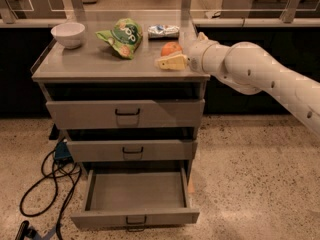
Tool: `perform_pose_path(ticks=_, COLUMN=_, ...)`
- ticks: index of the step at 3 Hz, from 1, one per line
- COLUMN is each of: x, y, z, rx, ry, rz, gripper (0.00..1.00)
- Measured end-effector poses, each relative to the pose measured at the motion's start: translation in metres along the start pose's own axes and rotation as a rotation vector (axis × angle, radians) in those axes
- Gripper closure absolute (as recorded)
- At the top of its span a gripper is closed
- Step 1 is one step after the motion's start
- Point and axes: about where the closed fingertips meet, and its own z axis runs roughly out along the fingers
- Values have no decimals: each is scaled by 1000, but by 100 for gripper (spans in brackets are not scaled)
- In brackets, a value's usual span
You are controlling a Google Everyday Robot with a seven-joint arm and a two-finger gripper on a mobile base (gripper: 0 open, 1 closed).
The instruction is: Place orange into bottom drawer
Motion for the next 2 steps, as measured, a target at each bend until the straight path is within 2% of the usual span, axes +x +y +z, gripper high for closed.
perform_pose_path(ticks=1, x=8, y=-35, z=30, rx=90, ry=-6, rz=42, gripper=0)
perform_pose_path(ticks=2, x=24, y=-65, z=81, rx=82, ry=17, rz=88, gripper=0)
